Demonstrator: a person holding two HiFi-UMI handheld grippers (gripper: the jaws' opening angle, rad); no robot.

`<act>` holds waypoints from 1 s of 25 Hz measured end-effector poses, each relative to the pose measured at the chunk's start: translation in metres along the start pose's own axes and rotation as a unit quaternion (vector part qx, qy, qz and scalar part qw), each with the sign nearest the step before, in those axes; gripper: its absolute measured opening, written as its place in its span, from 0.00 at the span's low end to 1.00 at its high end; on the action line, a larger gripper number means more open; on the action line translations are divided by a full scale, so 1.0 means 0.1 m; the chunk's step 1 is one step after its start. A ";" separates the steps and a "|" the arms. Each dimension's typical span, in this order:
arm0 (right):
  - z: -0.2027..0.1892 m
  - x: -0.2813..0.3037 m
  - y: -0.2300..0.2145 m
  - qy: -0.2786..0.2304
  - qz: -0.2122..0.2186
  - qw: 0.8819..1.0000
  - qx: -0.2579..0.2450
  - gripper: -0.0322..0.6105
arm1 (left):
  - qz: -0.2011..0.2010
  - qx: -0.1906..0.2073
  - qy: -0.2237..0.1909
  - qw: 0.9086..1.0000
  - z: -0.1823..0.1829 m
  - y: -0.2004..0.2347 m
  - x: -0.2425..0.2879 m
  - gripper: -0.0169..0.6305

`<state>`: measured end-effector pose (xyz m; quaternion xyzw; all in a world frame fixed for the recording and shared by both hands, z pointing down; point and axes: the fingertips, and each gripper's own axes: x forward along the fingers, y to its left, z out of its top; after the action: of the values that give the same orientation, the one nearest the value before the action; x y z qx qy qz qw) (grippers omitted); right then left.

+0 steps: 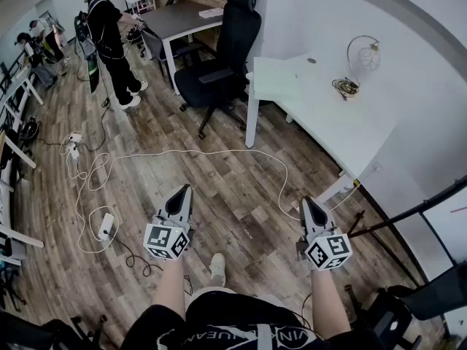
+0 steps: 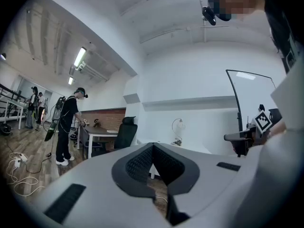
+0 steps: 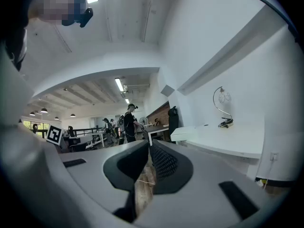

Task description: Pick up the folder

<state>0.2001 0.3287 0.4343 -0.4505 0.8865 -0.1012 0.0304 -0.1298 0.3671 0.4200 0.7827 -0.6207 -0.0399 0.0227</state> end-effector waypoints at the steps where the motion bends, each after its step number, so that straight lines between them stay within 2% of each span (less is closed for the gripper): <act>1: 0.00 0.08 0.00 0.000 -0.001 1.000 0.001 0.11 | 0.000 -0.001 0.000 1.000 0.00 0.06 0.06 0.05; 14: -0.11 0.90 -0.04 0.022 -0.025 0.999 0.009 0.11 | -0.017 -0.014 0.014 1.000 -0.04 0.68 0.70 0.05; 25: -0.13 1.45 -0.11 0.002 -0.053 0.997 0.052 0.11 | -0.072 -0.008 0.023 0.997 -0.03 1.08 1.33 0.05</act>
<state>0.1209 0.2077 0.4544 -0.4941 0.8552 -0.1495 0.0465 -0.2040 0.2129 0.4276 0.8261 -0.5614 -0.0282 0.0403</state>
